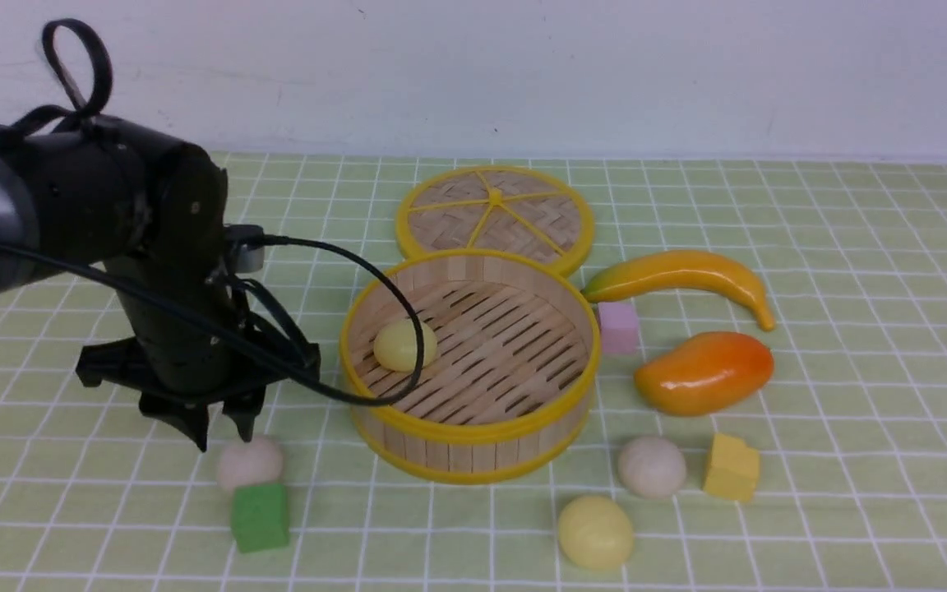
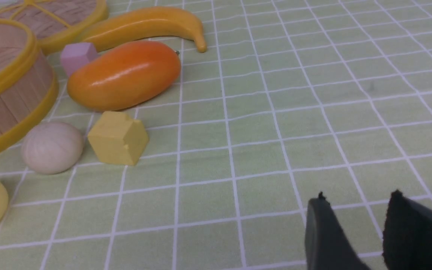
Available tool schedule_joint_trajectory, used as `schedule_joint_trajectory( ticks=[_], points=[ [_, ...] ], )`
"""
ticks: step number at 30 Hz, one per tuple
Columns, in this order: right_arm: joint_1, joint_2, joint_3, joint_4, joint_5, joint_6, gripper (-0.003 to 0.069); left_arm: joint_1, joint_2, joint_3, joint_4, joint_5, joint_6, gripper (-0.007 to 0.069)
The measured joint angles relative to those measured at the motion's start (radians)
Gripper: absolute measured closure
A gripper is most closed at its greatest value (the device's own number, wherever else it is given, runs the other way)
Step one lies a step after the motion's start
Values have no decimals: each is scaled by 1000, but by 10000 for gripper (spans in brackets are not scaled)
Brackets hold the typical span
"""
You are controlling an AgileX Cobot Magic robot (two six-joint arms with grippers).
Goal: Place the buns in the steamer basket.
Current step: Use the left arm to grab a steamed stuffed bun
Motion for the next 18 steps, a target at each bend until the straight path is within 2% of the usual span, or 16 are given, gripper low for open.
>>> schedule_joint_trajectory(
  ticks=[12, 18],
  points=[
    [0, 0, 0, 0, 0, 0, 418, 0, 105, 0, 17, -75, 0, 373],
    [0, 0, 0, 0, 0, 0, 418, 0, 107, 0, 17, -78, 3, 474]
  ],
)
